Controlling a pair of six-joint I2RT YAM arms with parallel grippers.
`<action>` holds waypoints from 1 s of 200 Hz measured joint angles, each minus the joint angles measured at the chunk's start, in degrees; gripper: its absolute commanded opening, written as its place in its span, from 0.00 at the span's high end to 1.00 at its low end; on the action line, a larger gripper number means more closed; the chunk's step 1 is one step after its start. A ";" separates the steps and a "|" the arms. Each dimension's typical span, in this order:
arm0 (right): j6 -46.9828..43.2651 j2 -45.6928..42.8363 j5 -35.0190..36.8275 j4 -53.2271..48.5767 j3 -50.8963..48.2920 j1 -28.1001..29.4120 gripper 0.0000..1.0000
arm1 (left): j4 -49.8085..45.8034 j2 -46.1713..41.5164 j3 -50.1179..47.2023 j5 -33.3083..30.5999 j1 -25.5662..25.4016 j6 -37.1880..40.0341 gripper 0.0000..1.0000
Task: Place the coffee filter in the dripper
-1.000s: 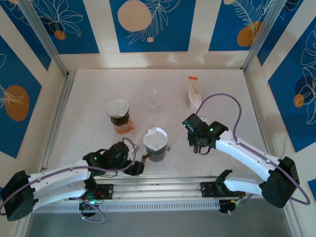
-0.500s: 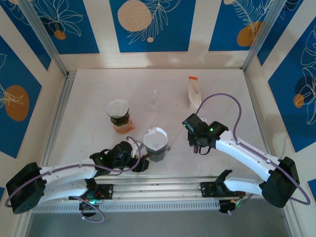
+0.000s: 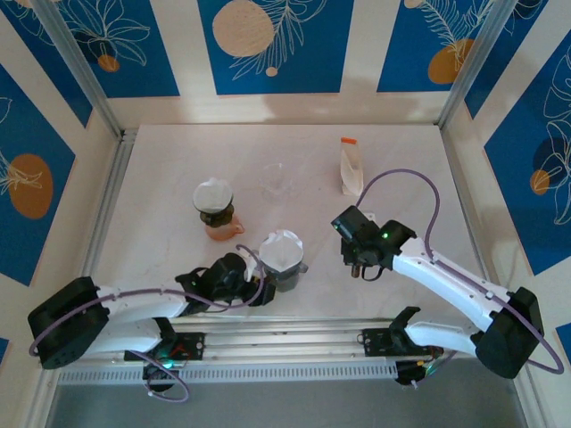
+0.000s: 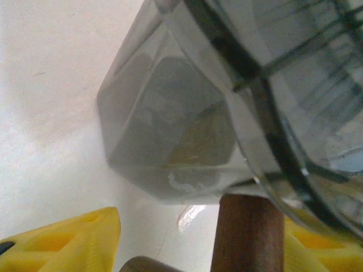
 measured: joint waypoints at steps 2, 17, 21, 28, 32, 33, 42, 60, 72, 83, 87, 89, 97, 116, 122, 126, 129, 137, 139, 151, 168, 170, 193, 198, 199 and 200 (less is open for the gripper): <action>0.00 -0.02 0.00 0.00 0.00 0.00 0.90 | 0.17 0.20 0.04 0.00 0.00 0.02 0.39; 0.20 -0.24 -0.02 -0.09 0.00 0.00 0.90 | 1.64 2.08 0.37 0.02 0.00 0.00 0.40; 0.33 -0.31 0.00 -0.13 0.00 0.00 0.90 | 2.03 2.60 0.50 0.02 0.00 0.02 0.40; 0.35 -0.35 0.00 -0.15 0.00 0.00 0.90 | 2.40 3.26 0.76 0.00 0.00 0.00 0.40; 0.37 -0.37 -0.02 -0.15 0.00 0.00 0.90 | 2.54 3.56 0.94 0.00 0.00 0.02 0.40; 0.37 -0.37 -0.02 -0.15 0.00 0.00 0.90 | 2.56 3.61 0.96 -0.02 0.00 0.00 0.40; 0.37 -0.42 0.00 -0.15 0.00 0.00 0.90 | 2.95 3.96 1.14 -0.02 0.00 0.00 0.41; 0.42 -1.03 0.00 -0.20 0.00 0.00 0.90 | 3.80 5.70 2.16 -0.11 0.00 0.00 0.41; 0.57 -1.60 0.00 -0.26 0.00 0.00 0.90 | 4.44 6.75 2.93 -0.37 0.00 0.02 0.41; 0.79 -2.08 0.00 -0.37 0.00 0.00 0.90 | 4.94 7.74 3.67 -0.66 0.00 0.02 0.42; 0.81 -2.16 0.00 -0.39 0.00 0.00 0.90 | 4.96 8.13 4.02 -0.72 0.00 0.02 0.42; 0.81 -2.21 0.00 -0.44 0.00 0.00 0.90 | 5.03 8.33 4.17 -0.79 0.00 0.02 0.42; 0.98 -2.38 0.00 -0.52 0.00 0.00 0.90 | 5.20 9.05 4.81 -0.96 0.02 0.02 0.42; 1.25 -2.60 0.00 -0.76 -0.02 0.00 0.90 | 5.62 11.02 6.58 -1.20 0.02 0.02 0.43; 1.38 -2.62 0.00 -0.90 -0.04 0.00 0.90 | 5.79 11.69 7.17 -1.25 0.04 0.02 0.43; 1.42 -2.64 0.00 -0.96 -0.07 0.00 0.90 | 5.84 12.28 7.67 -1.25 0.09 0.02 0.43; 1.44 -2.67 0.02 -1.03 -0.09 0.00 0.90 | 5.92 12.68 7.98 -1.25 0.11 0.04 0.43; 1.55 -2.82 0.02 -1.20 -0.24 -0.02 0.90 | 6.19 13.94 9.03 -1.25 0.28 0.04 0.43; 1.62 -2.86 0.00 -1.25 -0.28 -0.04 0.90 | 6.21 14.14 9.20 -1.25 0.31 0.04 0.43; 1.84 -3.28 0.02 -1.38 -0.83 -0.13 0.90 | 6.64 16.13 10.91 -1.25 0.46 0.02 0.44; 2.01 -4.00 0.02 -1.92 -1.51 -0.50 0.90 | 7.19 18.88 13.38 -1.22 0.85 0.02 0.44; 2.03 -4.07 0.02 -1.97 -1.57 -0.52 0.90 | 7.28 19.30 13.68 -1.22 0.92 0.02 0.44; 2.05 -5.53 0.02 -2.93 -1.97 -1.25 0.90 | 8.37 22.97 16.79 -1.01 1.49 0.02 0.45; 2.05 -5.77 0.04 -3.08 -1.97 -1.40 0.90 | 8.50 23.69 17.49 -1.01 1.66 0.00 0.45; 2.05 -5.81 0.04 -3.10 -1.97 -1.42 0.90 | 8.52 23.89 17.66 -1.01 1.73 0.00 0.45; 2.08 -5.88 0.04 -3.13 -1.97 -1.49 0.90 | 8.52 23.98 17.77 -0.98 1.75 0.00 0.45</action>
